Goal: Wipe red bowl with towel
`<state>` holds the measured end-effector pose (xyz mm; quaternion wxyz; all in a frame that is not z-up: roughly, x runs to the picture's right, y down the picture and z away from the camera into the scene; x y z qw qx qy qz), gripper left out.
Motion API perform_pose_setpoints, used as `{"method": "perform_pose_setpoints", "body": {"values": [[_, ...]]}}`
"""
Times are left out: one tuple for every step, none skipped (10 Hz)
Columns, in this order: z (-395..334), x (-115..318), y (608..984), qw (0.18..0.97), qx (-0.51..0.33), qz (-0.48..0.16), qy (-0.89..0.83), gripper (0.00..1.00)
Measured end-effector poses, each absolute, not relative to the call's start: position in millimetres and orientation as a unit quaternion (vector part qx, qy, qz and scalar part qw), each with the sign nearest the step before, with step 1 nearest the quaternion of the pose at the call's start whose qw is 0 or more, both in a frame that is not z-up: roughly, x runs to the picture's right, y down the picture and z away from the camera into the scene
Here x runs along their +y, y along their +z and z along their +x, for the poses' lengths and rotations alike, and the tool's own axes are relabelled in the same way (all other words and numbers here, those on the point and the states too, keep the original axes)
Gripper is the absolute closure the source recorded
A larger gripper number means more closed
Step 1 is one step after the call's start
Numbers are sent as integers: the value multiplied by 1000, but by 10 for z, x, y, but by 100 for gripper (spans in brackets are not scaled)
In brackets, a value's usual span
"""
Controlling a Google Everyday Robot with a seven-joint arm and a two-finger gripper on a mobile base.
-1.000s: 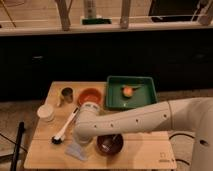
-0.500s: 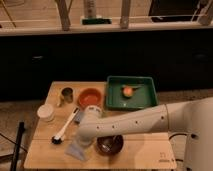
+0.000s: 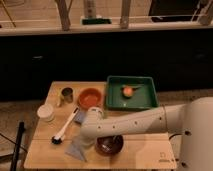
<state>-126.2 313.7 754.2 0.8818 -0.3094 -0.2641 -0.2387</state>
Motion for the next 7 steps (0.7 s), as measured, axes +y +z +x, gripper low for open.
{"method": "perform_pose_setpoints", "body": {"values": [[-1246, 3168, 7584, 881, -264, -314, -235, 21], [-1232, 3191, 7612, 882, -262, -318, -230, 27], [-1218, 3209, 7638, 883, -259, -322, -224, 38], [-1194, 3226, 7649, 883, -256, -327, -217, 47], [-1178, 3226, 7666, 885, -254, -329, -212, 58], [-1177, 3225, 7671, 885, -253, -329, -211, 64], [-1174, 3215, 7663, 885, -253, -329, -212, 78]]}}
